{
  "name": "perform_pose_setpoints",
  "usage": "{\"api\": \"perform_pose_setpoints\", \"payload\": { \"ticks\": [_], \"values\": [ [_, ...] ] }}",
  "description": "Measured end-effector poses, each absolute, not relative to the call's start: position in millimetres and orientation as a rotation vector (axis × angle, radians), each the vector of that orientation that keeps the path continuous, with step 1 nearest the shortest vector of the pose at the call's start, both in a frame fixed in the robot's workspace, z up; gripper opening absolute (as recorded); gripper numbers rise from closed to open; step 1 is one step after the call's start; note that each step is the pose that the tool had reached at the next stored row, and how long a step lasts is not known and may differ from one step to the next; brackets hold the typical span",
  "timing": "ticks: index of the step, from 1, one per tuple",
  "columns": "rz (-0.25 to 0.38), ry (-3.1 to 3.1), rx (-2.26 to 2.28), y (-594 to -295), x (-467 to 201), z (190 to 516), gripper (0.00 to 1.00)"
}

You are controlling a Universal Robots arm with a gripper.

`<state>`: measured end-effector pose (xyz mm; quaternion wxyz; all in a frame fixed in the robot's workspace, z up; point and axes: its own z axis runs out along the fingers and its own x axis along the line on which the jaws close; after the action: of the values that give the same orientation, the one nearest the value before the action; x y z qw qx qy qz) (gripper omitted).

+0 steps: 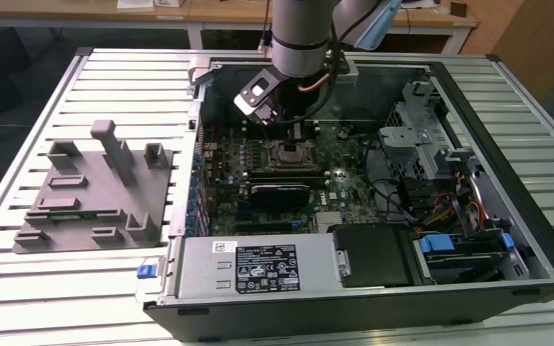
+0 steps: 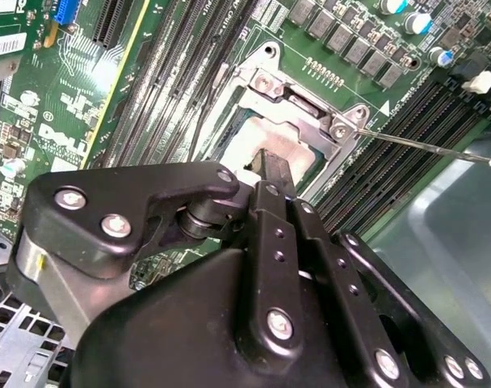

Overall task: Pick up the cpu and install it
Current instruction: 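Place the cpu into insertion slot, then close the cpu cover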

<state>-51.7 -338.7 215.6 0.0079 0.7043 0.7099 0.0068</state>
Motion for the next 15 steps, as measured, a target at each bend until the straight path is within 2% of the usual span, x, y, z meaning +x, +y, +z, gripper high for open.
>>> {"api": "perform_pose_setpoints", "payload": {
  "ticks": [15],
  "values": [
    [0.021,2.219,2.201,-338.7,-51.2,218.5,0.11]
  ]
}}
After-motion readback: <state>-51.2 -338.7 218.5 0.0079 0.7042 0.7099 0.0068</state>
